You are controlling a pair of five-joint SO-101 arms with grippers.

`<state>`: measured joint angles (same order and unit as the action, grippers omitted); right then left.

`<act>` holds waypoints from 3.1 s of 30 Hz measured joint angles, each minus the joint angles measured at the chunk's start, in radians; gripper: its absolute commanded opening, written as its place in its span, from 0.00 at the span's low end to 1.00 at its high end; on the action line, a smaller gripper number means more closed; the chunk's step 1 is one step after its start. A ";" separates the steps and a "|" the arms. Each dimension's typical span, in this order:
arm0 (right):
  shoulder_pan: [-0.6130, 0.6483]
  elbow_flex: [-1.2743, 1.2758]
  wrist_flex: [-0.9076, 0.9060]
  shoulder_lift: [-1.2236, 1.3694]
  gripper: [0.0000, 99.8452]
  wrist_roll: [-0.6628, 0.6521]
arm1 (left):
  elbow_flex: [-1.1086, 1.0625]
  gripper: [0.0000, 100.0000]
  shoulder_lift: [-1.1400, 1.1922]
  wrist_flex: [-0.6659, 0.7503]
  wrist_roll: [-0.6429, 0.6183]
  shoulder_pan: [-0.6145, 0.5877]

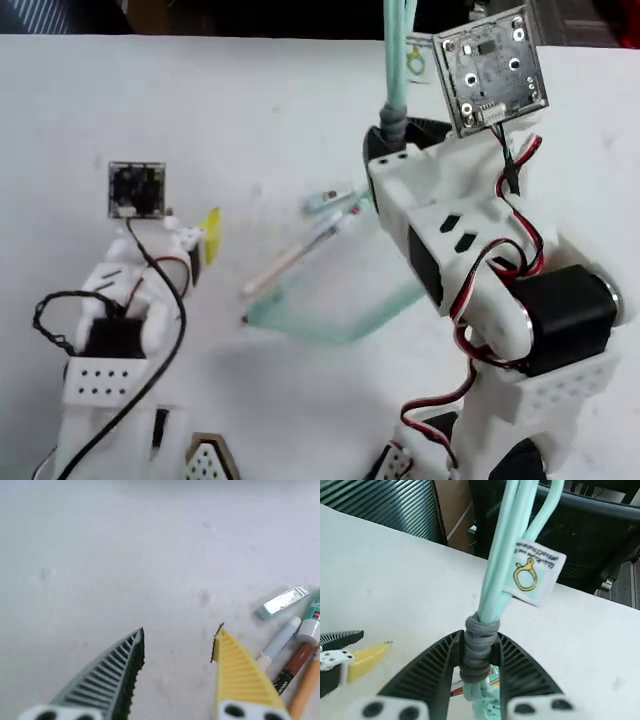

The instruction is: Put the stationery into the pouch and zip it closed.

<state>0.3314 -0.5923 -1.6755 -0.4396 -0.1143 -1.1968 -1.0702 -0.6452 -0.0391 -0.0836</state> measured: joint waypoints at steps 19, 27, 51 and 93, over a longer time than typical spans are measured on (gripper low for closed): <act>0.132 0.051 -0.009 -0.196 0.02 0.000 | 0.704 0.32 -0.075 -0.844 0.508 0.376; 0.130 0.051 -0.018 -0.210 0.02 0.000 | 0.888 0.32 -0.295 -1.071 0.465 0.689; 0.132 0.146 -0.025 -0.209 0.02 0.000 | 0.376 0.39 -0.321 -0.496 0.140 0.815; 0.110 0.496 0.203 -0.310 0.02 0.000 | 0.023 0.02 -0.365 -0.158 0.083 0.718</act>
<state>0.4419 -0.0967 -1.4730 -0.7495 -0.1143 -1.1738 -1.4354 -0.8032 0.0437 0.6345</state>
